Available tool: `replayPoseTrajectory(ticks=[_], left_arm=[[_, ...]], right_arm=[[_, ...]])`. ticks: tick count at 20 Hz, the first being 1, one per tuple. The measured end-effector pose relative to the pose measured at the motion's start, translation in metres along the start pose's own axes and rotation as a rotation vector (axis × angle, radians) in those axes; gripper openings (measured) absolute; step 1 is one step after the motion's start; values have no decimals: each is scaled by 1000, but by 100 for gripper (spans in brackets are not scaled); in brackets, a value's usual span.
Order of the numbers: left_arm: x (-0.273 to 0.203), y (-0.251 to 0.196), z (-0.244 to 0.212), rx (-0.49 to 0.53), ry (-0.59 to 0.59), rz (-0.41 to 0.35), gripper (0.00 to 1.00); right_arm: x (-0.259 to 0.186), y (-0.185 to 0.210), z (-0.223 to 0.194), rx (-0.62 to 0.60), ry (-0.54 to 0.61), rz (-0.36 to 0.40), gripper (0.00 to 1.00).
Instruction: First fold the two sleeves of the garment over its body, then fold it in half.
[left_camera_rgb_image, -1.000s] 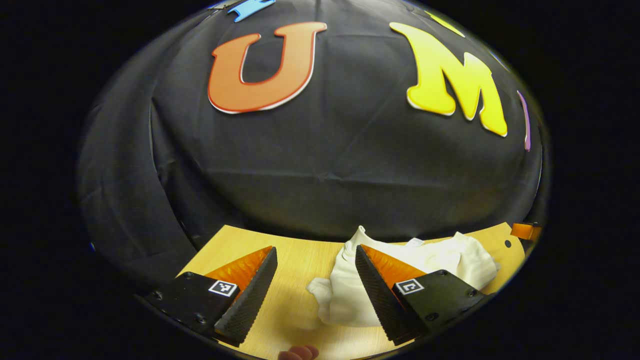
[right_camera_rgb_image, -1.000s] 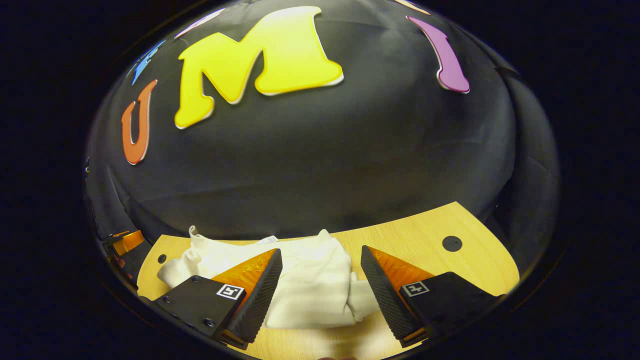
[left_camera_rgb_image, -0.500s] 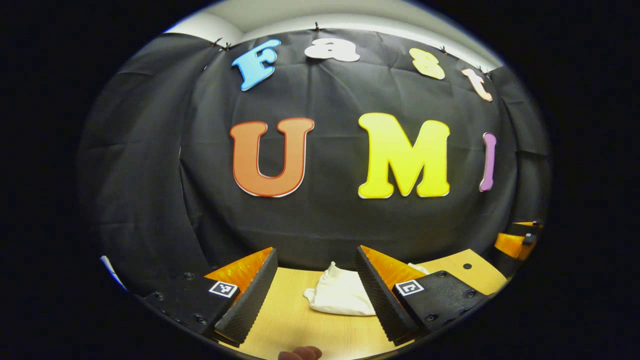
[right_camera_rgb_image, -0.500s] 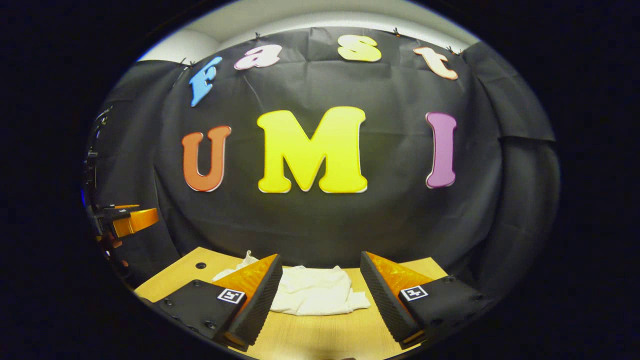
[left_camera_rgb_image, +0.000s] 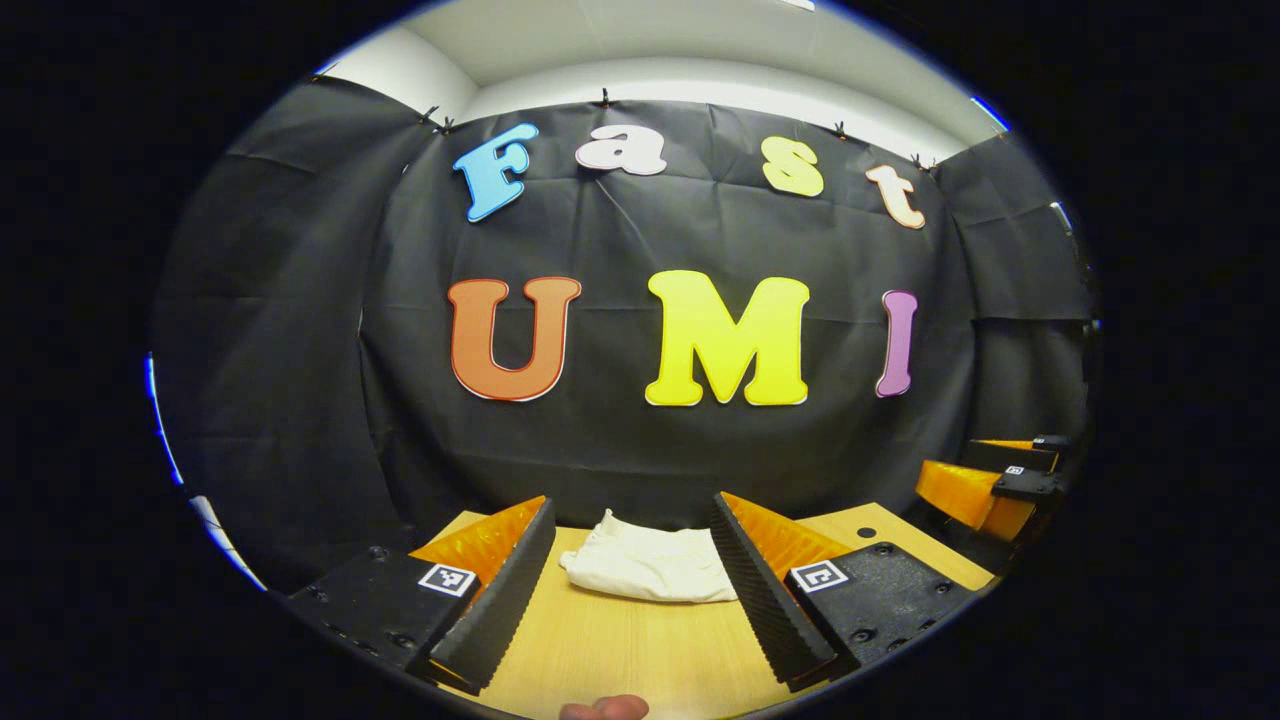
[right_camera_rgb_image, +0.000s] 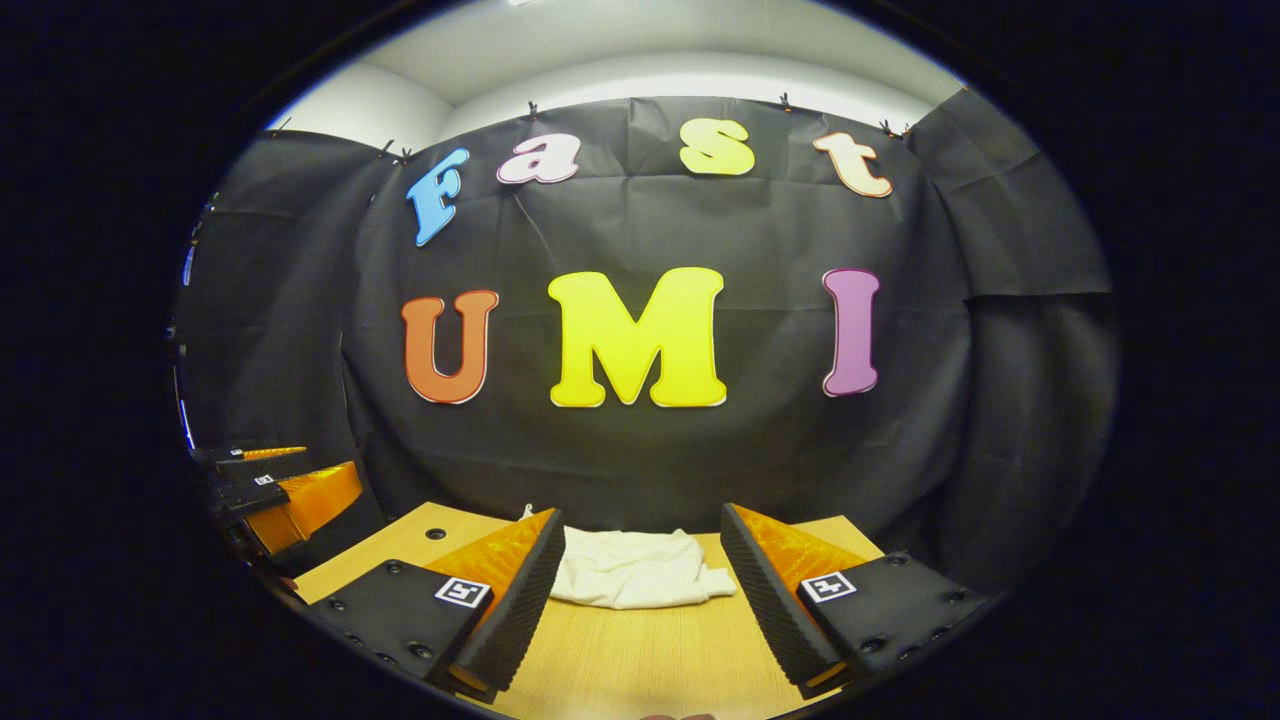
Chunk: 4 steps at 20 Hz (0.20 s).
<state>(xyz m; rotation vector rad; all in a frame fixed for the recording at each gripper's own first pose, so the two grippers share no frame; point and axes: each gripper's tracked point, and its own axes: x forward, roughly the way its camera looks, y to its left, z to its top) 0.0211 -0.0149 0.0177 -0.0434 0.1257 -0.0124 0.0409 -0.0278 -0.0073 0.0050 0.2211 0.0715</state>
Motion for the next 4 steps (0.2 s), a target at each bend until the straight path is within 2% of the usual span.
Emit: replayPoseTrajectory(ticks=[4], left_arm=[[-14, -12, -7, -7, -6, -23, 98]], right_arm=[[-15, 7, -21, 46, 32, 11, 96]])
